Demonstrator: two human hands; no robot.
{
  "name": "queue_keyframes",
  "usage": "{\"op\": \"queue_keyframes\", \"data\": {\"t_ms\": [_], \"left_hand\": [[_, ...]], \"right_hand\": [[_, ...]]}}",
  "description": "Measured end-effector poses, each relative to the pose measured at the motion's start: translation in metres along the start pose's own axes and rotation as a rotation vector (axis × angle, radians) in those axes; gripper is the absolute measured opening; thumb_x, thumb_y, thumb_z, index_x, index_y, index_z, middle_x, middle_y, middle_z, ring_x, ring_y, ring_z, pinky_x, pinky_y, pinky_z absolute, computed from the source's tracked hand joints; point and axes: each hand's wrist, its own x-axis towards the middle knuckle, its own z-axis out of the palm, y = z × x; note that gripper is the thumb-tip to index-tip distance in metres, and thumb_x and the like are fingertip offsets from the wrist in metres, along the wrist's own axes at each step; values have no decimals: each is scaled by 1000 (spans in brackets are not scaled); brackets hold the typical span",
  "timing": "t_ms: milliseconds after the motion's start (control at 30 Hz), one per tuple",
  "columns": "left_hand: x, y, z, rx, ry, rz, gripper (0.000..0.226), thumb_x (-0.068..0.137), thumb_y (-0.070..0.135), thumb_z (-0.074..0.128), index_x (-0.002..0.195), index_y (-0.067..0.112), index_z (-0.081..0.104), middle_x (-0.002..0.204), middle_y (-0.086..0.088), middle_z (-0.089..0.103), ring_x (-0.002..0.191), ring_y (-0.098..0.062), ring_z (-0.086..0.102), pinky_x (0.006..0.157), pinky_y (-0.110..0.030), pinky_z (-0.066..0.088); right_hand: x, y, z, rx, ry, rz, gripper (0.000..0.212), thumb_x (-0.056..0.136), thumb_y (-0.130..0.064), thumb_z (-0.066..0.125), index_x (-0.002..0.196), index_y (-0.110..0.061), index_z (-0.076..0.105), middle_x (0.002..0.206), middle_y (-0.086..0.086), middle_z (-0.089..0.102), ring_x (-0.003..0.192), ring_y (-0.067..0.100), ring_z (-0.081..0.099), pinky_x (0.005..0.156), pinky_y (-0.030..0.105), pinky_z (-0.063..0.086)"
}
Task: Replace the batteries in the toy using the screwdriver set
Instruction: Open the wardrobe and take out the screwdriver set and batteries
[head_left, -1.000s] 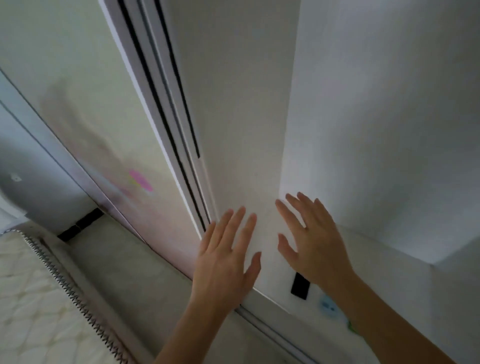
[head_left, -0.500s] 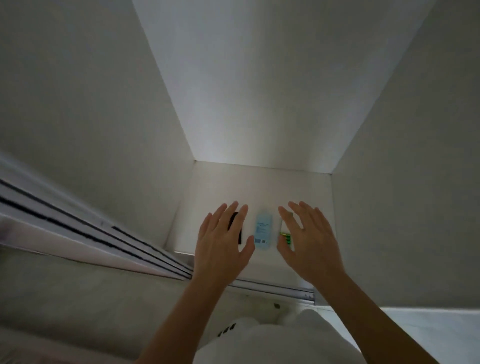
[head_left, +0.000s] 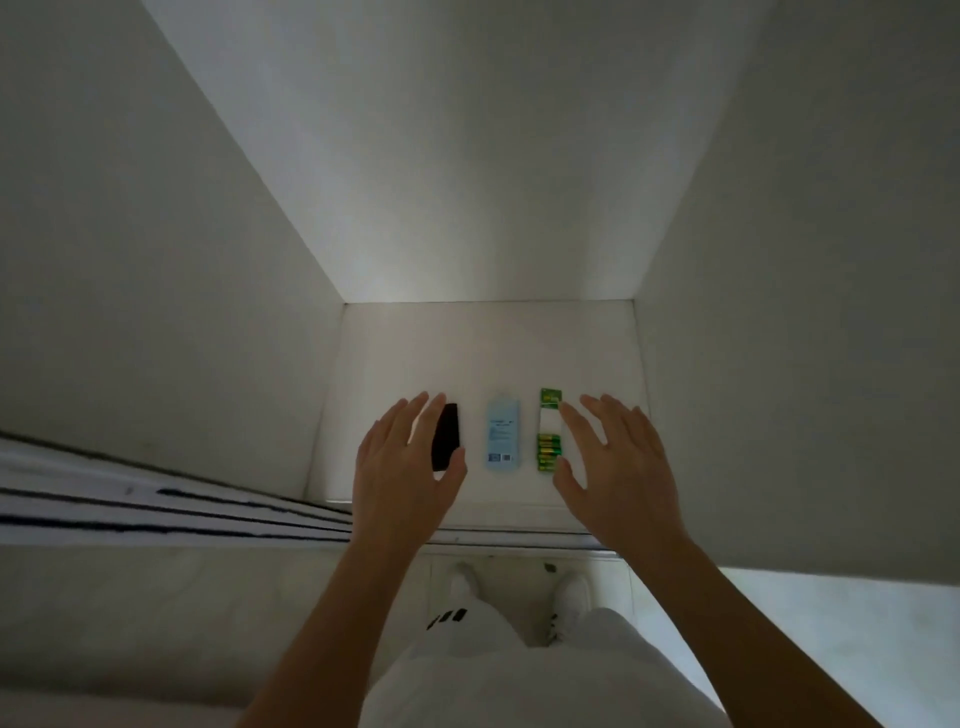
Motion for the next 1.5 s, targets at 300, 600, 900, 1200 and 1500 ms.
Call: {"op": "queue_keyframes", "data": {"t_ms": [300,600,900,1200,1500], "left_hand": [[11,-67,22,-95,-90,16,59,95,41,61,147,16,47,146,-8,54,135,-27,50,109,-45,43],[27,-102,96,-191,-216,-6,68,93,58,39,144,15,50,142,-7,57,129,-24,52,105,-33,38],[45,-145,226,-251,-311,-260,62,93,57,55,142,18,51,138,-3,55,123,-23,53,101,-37,44],[77,-158,332,-340,-228,-533,85,87,57,65,149,6,37,140,-12,41,119,-32,53,101,-50,49],[93,-148,356,-411,-136,-730,83,80,48,79,142,5,44,127,-14,51,115,-27,52,100,-42,47]], "right_hand": [[10,-34,43,26,-7,128,54,87,-39,59,134,-12,57,135,16,60,128,36,56,109,56,42],[32,-28,110,54,-4,190,53,87,-35,63,133,-11,57,133,18,61,125,38,57,104,58,47],[34,27,229,130,-80,318,48,86,-25,73,129,-9,61,127,17,62,112,35,61,89,46,53],[35,83,320,296,-136,578,46,93,-31,66,134,-14,56,117,13,57,100,31,62,81,45,56],[47,92,354,396,-150,762,44,94,-34,65,131,-12,56,116,14,60,98,29,63,83,39,52]]}}
